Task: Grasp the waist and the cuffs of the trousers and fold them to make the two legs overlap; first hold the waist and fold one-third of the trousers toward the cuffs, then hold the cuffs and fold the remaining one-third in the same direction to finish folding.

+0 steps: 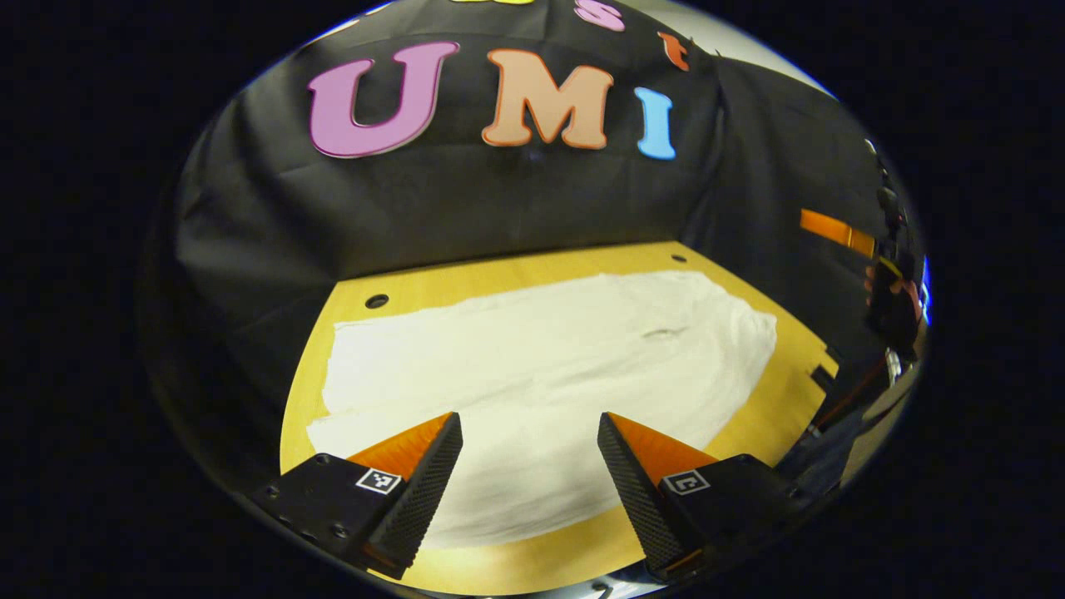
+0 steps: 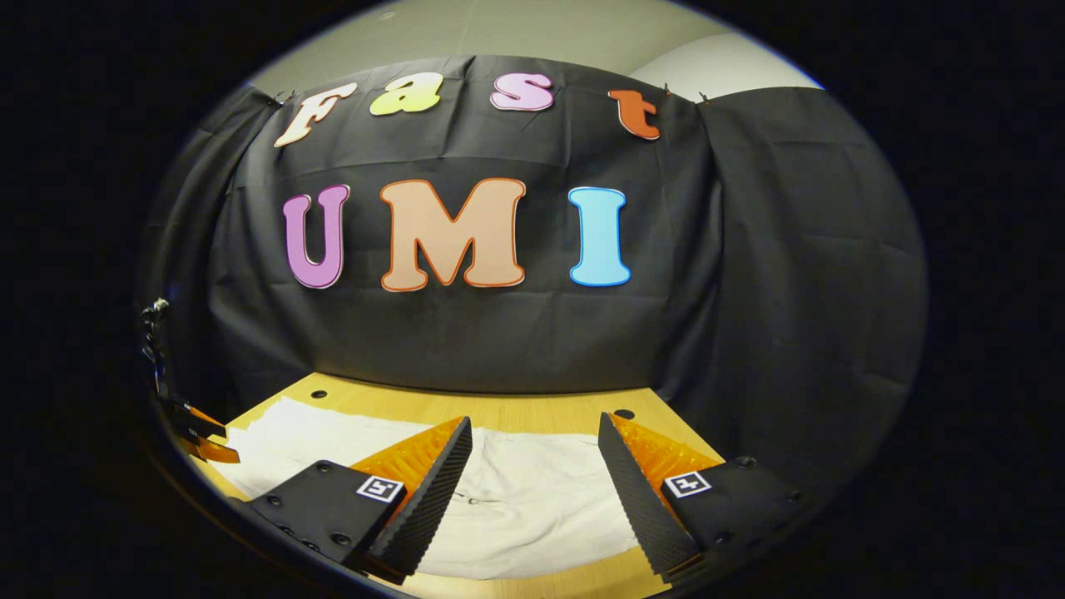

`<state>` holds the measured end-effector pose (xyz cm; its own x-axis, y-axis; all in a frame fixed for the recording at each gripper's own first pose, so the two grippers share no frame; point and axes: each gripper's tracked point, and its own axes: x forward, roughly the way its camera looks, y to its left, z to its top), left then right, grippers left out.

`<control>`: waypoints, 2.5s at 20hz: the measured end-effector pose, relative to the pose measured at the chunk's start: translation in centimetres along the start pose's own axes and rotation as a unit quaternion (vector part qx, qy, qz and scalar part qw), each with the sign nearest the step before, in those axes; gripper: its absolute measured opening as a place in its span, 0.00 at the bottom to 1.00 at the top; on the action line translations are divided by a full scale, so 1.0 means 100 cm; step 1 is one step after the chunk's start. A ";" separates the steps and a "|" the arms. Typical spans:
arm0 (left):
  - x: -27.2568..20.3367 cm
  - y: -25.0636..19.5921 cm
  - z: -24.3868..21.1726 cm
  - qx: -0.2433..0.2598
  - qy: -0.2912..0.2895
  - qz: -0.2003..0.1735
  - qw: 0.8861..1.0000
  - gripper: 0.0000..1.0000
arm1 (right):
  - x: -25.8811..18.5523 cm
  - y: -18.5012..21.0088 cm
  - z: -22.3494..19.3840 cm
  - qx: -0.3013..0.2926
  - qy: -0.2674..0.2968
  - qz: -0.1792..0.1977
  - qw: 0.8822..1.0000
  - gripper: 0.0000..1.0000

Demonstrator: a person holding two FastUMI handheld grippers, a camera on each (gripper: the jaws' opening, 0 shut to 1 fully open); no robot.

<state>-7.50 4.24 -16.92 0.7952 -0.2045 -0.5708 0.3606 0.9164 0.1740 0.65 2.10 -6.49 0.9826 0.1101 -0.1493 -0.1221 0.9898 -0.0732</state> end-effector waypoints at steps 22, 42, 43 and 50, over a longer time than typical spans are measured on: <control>-0.006 0.022 -0.171 0.286 0.331 -0.173 0.883 0.93 | -0.016 -0.026 -0.051 -0.011 0.062 -0.046 0.997 0.98; -0.001 0.031 -0.165 0.334 0.407 -0.159 0.835 0.32 | 0.005 -0.014 -0.095 -0.050 0.132 0.050 0.989 0.98; 0.003 0.035 -0.164 0.330 0.407 -0.157 0.837 0.22 | 0.007 -0.012 -0.100 -0.054 0.138 0.062 0.987 0.98; 0.012 0.042 -0.155 0.325 0.406 -0.162 0.839 0.00 | 0.015 -0.007 -0.146 -0.146 0.213 0.165 0.952 0.98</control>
<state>-12.59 13.23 -29.28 0.1048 0.1363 -0.9851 0.8930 0.4231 0.1535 0.21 0.22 -21.09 0.7455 0.3036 -0.5933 -0.5097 0.8333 -0.2141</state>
